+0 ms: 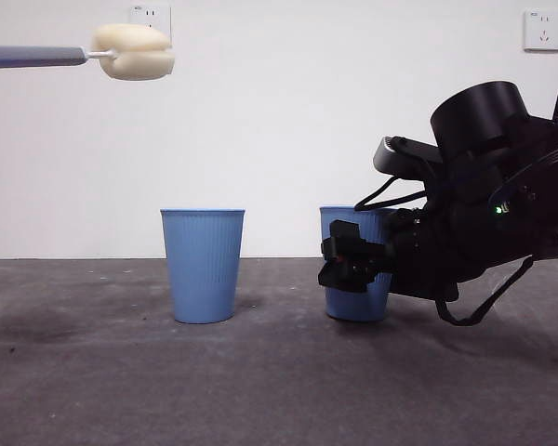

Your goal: Pick up the cup brush,pick up the cup,insert the brush into the cup,clean the cup,put the cup brush back,put the cup back to the fixed position on the table

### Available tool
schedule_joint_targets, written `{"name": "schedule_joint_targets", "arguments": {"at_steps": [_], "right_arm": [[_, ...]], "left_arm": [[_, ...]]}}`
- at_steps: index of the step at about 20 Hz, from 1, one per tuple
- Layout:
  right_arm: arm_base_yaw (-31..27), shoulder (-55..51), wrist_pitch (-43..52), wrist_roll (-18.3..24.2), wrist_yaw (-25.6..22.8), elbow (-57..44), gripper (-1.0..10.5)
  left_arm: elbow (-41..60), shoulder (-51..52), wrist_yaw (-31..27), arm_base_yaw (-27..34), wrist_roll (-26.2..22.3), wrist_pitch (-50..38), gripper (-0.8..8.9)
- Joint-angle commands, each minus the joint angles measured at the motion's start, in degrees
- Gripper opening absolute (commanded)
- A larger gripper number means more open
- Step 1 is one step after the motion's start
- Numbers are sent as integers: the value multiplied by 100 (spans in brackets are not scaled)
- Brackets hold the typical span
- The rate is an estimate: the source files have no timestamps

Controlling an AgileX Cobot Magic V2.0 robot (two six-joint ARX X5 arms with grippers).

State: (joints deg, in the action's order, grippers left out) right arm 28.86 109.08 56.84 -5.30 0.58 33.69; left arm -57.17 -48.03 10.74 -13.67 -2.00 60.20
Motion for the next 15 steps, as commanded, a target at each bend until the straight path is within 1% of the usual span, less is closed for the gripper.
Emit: {"name": "schedule_joint_targets", "arguments": {"at_steps": [1, 4, 7, 9, 11, 13, 15], "right_arm": [[4, 136, 11, -50, -17, 0, 140], [7, 131, 15, -48, 70, 0, -17], [7, -26, -127, -55, 278, 0, -16], [7, -459, -632, -24, 376, 2, -16], [7, -1158, -1766, 339, 374, 70, -16], [7, -1941, -3403, 833, 378, 280, -16], [63, -2625, -5283, 1410, 382, 660, -16]], "left_arm": [[-4, 13, 17, -2, -87, -4, -9], [-4, 13, 15, -2, -129, 15, -9], [-4, 13, 13, -2, -219, 81, -9], [-4, 2, -33, -2, -387, 170, -9], [-4, -26, -28, -2, -522, 203, -9], [-4, -79, -28, -2, -623, 201, -9], [-4, -151, -28, -2, -767, 264, -9]]}}
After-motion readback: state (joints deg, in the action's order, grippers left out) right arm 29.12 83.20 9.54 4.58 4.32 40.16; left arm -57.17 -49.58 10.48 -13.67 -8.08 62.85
